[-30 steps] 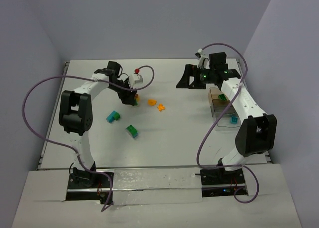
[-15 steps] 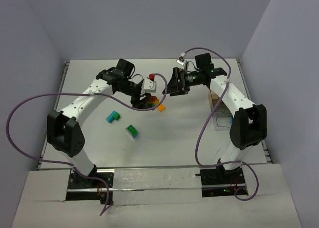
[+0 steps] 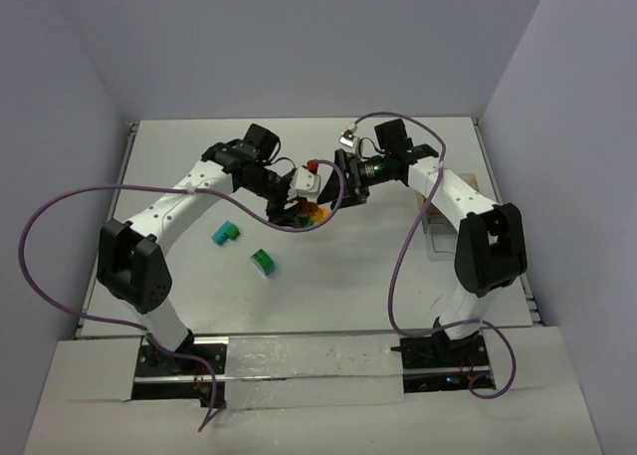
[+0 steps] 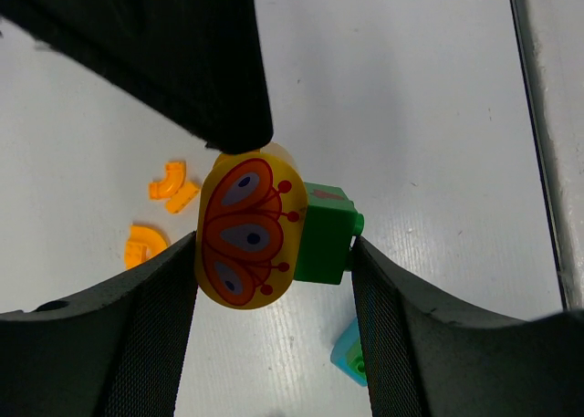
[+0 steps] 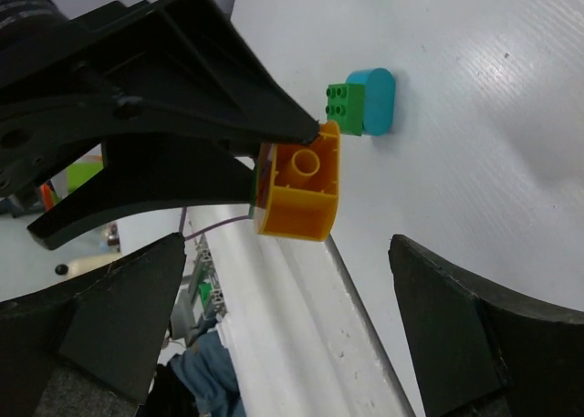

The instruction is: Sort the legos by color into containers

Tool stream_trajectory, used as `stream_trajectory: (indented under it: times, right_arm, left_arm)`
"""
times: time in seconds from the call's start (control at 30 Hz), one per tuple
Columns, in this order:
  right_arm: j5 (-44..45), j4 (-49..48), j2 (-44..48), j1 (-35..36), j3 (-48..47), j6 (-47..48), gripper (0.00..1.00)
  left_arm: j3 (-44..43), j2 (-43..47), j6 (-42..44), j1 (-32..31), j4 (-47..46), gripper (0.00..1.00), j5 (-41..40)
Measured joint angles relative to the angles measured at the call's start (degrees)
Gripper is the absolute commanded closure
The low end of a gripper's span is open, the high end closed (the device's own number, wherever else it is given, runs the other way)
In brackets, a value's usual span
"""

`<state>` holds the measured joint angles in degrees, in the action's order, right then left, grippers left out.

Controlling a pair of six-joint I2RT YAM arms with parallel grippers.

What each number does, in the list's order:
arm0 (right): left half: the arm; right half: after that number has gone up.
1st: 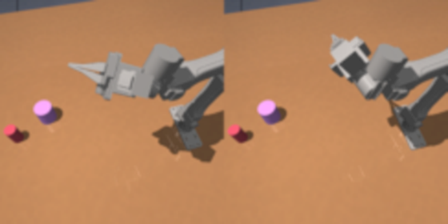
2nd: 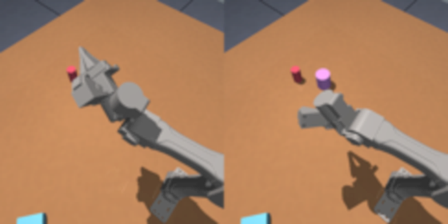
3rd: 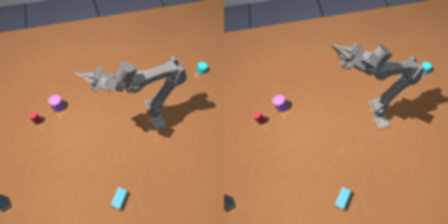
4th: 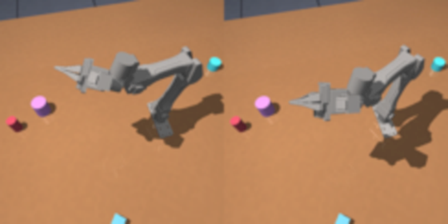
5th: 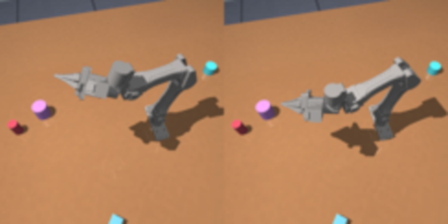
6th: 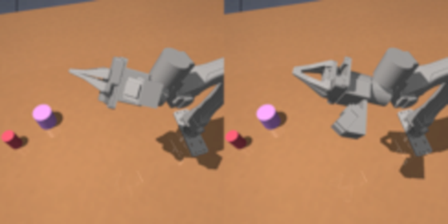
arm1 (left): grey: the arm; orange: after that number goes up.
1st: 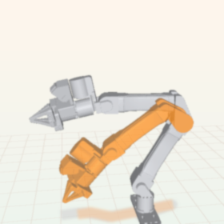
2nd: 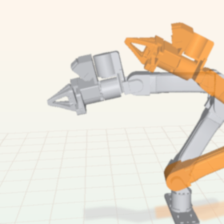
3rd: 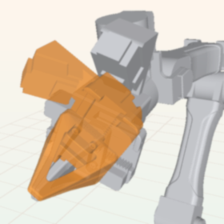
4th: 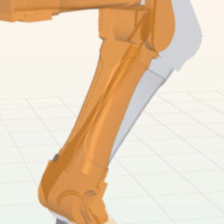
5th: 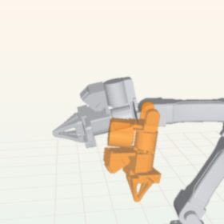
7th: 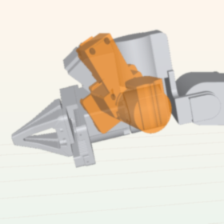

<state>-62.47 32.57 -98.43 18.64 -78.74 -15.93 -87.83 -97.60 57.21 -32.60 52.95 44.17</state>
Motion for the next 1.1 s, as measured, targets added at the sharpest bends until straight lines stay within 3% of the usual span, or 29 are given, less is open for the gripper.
stream_trajectory:
  times: [0.17,0.33,0.43,0.7,0.77,0.8,0.87,0.9,1.1]
  right_arm:
    - [-1.45,-0.7,-2.09,0.58,0.02,-1.39,0.05]
    - [-3.6,-1.86,-3.36,2.23,0.02,-2.59,0.15]
    - [-4.43,-2.4,-3.57,3.07,0.02,-2.92,0.34]
    - [-4.71,-2.85,-5.69,3.32,0.0,-3.7,0.61]
    - [-4.79,-2.81,-5.8,3.32,0.0,-4.26,0.73]
    - [-4.91,-2.83,-5.84,3.3,0.0,-4.49,0.75]
    - [-5.22,-3.0,-5.84,3.32,0.0,-4.44,0.97]
    - [-5.45,-3.09,-5.84,3.32,0.0,-4.47,1.0]
    - [-7.06,-3.57,-5.76,2.36,0.0,-4.63,1.0]
  left_arm:
    - [0.02,0.07,-0.01,-1.08,-0.17,0.71,-0.8]
    - [0.01,0.18,0.0,-2.14,-0.54,0.72,-2.09]
    - [0.02,0.29,-0.01,-2.7,-0.68,0.72,-2.45]
    - [0.03,1.03,0.02,-3.15,-0.91,0.72,-3.31]
    - [0.07,1.25,0.16,-3.28,-0.92,0.7,-3.69]
    - [0.13,1.4,0.19,-3.31,-0.94,0.65,-3.83]
    - [0.3,1.75,0.13,-3.37,-1.05,0.35,-4.08]
    - [0.38,1.87,-0.21,-3.44,-1.22,0.03,-4.24]
    - [1.4,2.49,-7.67,-3.36,-6.37,0.01,-6.58]
